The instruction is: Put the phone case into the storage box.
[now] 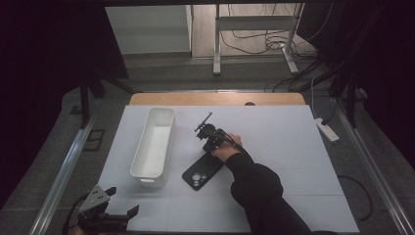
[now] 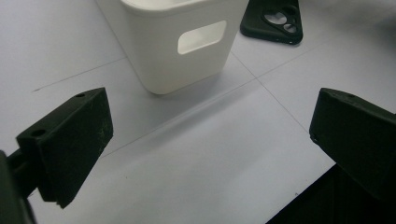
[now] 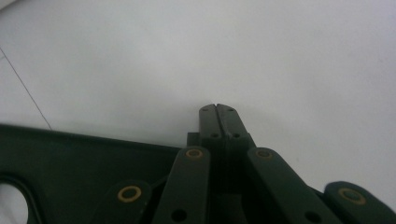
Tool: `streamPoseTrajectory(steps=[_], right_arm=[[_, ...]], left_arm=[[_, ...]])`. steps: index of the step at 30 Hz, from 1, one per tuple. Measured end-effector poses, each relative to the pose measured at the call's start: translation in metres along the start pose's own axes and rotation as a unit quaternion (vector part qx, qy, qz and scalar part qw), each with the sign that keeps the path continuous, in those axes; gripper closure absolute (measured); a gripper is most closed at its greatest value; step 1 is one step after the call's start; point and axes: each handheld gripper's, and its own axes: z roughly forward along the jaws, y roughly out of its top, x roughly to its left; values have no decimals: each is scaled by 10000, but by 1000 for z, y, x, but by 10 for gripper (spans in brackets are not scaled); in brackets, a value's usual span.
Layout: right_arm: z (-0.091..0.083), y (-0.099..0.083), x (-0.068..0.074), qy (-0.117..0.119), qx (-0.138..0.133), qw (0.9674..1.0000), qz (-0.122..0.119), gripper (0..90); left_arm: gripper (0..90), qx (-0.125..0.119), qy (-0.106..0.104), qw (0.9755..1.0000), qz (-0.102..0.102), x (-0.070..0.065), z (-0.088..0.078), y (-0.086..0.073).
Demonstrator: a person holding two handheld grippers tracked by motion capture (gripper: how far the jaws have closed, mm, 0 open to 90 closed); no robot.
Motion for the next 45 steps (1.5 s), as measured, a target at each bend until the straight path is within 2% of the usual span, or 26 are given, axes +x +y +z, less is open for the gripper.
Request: streamPoseTrajectory(steps=[20,45], right_arm=[[-18,-37,-6,75,-43,10000,25,900],[-36,-83,4,277,-222,9994,26,900]], left_arm=[[4,25,3,10000,-10,0,0,0],[4,44,8,10000,-9,0,1,1]])
